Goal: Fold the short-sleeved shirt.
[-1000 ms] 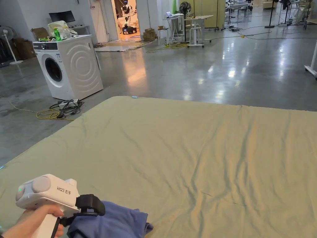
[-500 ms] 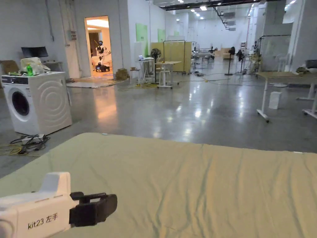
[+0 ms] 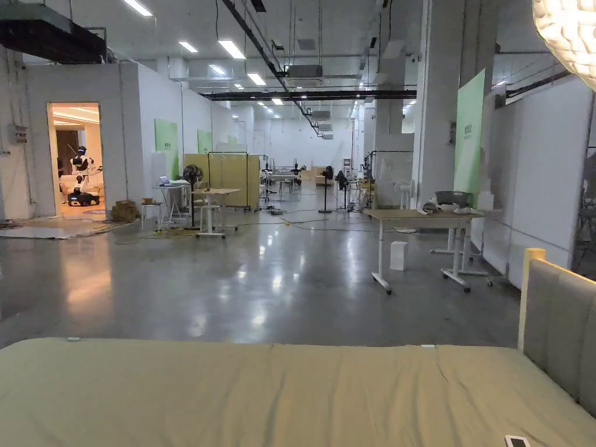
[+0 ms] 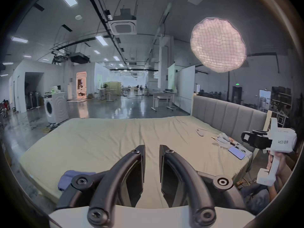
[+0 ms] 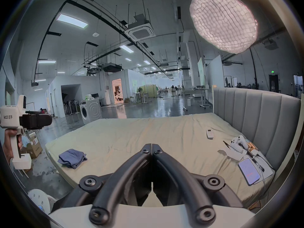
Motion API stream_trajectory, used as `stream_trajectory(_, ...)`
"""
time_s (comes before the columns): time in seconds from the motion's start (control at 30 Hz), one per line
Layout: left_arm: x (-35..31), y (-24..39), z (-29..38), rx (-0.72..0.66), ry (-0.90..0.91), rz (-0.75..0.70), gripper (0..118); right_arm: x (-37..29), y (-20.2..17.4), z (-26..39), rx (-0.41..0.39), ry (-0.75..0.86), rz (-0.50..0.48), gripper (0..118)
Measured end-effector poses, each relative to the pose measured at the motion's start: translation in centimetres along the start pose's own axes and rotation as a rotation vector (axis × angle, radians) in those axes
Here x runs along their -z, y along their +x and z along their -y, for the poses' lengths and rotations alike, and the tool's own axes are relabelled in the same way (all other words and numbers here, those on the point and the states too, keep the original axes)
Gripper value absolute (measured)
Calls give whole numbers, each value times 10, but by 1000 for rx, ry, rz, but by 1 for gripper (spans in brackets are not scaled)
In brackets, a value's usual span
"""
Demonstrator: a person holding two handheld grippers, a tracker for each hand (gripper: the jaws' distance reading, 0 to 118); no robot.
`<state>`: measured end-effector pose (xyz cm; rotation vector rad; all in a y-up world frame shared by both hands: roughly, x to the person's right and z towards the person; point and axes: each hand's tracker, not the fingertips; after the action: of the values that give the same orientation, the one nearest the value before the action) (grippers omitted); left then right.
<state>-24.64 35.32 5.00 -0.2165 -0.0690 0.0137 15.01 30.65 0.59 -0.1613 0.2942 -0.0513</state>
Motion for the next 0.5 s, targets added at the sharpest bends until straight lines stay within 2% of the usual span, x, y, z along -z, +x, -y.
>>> stream_trajectory(0.03, -8, 3, 1, -15, 11, -30, 5, -4, -2, -1, 1, 2, 6, 0)
stream_trajectory(0.1, -24, 9, 3, -48, 58, -74, 3, -12, -5, -2, 18, 9, 7, 0)
stream_trajectory(0.17, -31, 11, 4, -41, 54, -36, 0, -20, -7, -5, 82, -3, -17, 0)
stream_trajectory(0.23, -38, 17, 5, 28, 66, -52, 0, -26, -6, -6, 134, 12, -59, 0)
stream_trajectory(0.3, -39, 22, 5, 66, 63, -97, 0, -29, -9, -8, 109, 17, -47, 0)
stream_trajectory(0.4, -37, 14, 12, 42, 56, -83, 0, -24, -11, -6, 54, 4, -25, 0)
stream_trajectory(0.5, -36, 15, 9, 41, 49, -93, 0, -23, -9, -4, 51, -18, -11, 0)
